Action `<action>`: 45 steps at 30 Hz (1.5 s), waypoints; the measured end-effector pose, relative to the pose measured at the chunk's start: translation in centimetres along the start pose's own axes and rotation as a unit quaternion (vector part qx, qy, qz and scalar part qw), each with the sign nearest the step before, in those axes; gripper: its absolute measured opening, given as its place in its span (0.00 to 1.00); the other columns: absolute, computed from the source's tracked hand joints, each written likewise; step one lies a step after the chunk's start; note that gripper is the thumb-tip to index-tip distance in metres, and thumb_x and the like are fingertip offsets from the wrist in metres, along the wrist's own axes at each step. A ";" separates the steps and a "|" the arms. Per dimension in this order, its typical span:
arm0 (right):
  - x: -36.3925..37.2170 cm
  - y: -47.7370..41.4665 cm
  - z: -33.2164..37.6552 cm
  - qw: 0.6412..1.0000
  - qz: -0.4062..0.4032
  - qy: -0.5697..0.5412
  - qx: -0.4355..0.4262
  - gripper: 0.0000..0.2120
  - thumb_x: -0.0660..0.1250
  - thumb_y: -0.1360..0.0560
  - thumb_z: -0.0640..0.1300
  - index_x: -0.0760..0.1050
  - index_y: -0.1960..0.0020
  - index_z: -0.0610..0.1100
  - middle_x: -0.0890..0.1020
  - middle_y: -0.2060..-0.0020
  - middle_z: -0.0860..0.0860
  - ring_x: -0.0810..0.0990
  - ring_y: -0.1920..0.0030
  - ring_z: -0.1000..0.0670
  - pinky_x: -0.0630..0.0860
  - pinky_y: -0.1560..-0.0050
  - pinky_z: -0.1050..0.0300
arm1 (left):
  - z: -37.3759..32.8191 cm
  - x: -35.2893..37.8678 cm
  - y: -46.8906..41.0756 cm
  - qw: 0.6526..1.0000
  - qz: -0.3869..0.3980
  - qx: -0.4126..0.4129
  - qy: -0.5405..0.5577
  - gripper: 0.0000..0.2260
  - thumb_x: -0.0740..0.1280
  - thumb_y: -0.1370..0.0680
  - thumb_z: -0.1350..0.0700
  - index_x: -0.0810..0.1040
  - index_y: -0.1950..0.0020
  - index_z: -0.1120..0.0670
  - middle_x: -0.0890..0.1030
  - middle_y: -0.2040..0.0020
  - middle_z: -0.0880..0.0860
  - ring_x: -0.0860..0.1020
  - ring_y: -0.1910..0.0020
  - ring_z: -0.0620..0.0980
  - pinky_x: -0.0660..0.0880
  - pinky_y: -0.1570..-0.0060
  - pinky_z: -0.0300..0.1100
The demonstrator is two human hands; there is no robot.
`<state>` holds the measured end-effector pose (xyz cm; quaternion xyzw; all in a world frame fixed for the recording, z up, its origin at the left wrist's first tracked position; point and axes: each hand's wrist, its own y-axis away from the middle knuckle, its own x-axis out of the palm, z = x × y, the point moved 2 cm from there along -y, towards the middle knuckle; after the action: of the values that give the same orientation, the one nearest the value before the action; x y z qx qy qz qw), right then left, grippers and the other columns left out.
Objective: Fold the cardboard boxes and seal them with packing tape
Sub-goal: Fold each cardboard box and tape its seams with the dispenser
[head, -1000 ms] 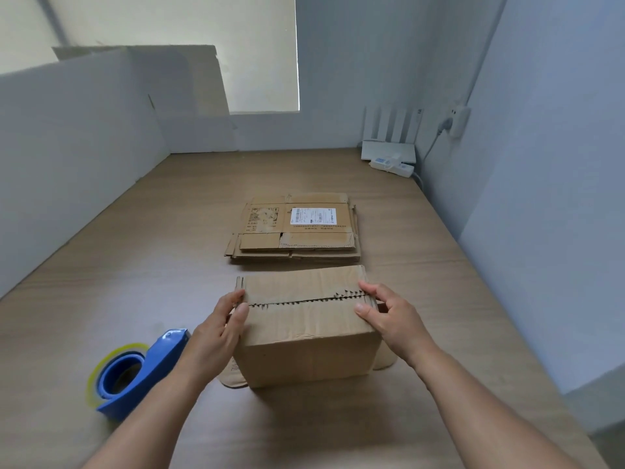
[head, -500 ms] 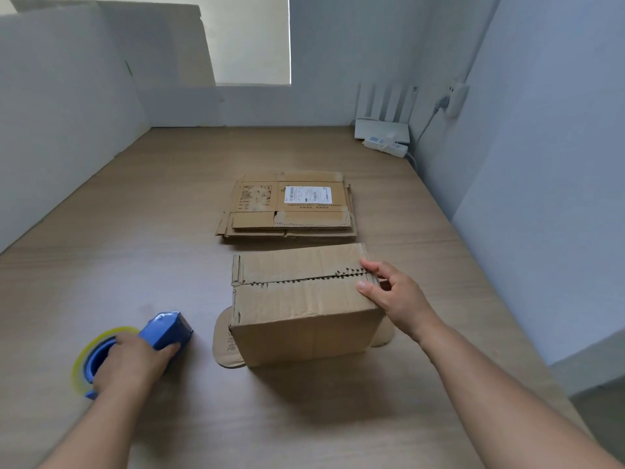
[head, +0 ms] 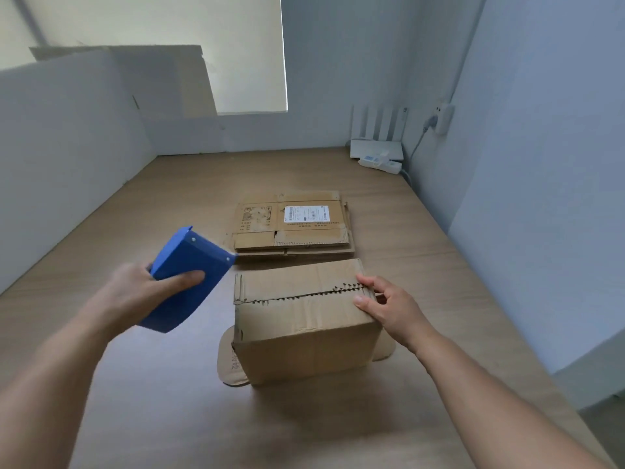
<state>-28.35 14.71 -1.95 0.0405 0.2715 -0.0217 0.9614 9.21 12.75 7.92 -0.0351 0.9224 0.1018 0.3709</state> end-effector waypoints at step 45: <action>2.4 0.4 6.5 0.982 -0.041 -0.182 -0.037 0.11 0.67 0.24 0.41 0.76 0.65 0.48 0.78 0.74 0.56 0.73 0.73 0.61 0.70 0.70 0.68 | -8.9 6.8 -0.3 0.951 0.225 0.109 -0.183 0.28 0.65 0.41 0.30 0.77 0.52 0.49 0.83 0.58 0.48 0.82 0.60 0.46 0.77 0.59 0.37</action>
<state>-22.93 14.52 2.32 -0.0106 0.0941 -0.0576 0.9938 -1.63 10.67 9.46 0.2332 0.8283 0.0865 0.5021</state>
